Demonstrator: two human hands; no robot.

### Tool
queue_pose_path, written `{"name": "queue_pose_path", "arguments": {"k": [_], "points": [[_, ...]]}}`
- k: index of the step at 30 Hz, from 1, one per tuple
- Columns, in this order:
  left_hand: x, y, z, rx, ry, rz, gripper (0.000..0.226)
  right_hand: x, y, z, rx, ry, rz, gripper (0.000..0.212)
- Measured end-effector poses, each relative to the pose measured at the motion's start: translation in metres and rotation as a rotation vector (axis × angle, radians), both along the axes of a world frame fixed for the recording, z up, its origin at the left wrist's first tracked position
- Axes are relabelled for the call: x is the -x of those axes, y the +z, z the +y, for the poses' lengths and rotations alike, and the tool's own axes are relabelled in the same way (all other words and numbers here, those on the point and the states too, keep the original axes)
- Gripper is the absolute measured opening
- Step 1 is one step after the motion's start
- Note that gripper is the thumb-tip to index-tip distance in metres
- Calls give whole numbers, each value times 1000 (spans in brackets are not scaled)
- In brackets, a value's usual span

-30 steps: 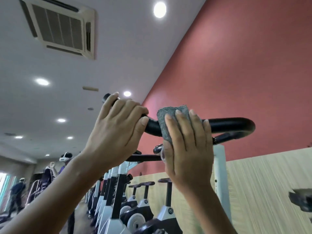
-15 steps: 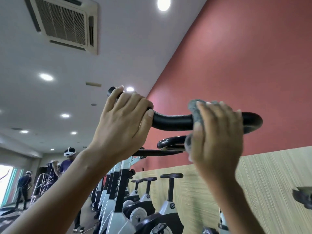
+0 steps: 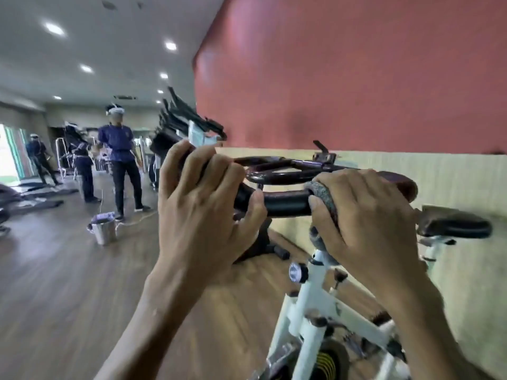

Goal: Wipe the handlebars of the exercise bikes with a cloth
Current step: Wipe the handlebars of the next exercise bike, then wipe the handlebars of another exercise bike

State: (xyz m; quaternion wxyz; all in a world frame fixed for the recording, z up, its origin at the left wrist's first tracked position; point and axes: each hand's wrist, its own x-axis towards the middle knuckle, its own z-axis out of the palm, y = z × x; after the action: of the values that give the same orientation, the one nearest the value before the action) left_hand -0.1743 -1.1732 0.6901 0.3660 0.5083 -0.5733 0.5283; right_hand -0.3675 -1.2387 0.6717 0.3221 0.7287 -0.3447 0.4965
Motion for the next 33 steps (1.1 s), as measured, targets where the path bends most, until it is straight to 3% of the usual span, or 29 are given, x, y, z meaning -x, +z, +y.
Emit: {"name": "queue_pose_path", "arguments": {"k": [6, 9, 12, 18, 22, 27, 33], "points": [[19, 27, 26, -370, 126, 181, 29, 12, 26, 4, -231, 64, 89, 30], [26, 44, 34, -531, 167, 244, 33, 18, 38, 8, -448, 142, 53, 34], [37, 56, 40, -628, 162, 335, 36, 31, 54, 16, -719, 348, -125, 36], [86, 57, 43, -847, -212, 401, 31, 64, 64, 63, -1000, 500, -646, 23], [108, 43, 33, -1000, -339, 368, 34, 93, 49, 95, -1013, 375, -862, 22], [147, 20, 32, -1200, -558, 246, 40, 133, 26, 158, -990, 47, -1031, 20], [225, -13, 62, -1324, -1005, -30, 42, 163, 21, 275, -831, -388, -1271, 22]]}}
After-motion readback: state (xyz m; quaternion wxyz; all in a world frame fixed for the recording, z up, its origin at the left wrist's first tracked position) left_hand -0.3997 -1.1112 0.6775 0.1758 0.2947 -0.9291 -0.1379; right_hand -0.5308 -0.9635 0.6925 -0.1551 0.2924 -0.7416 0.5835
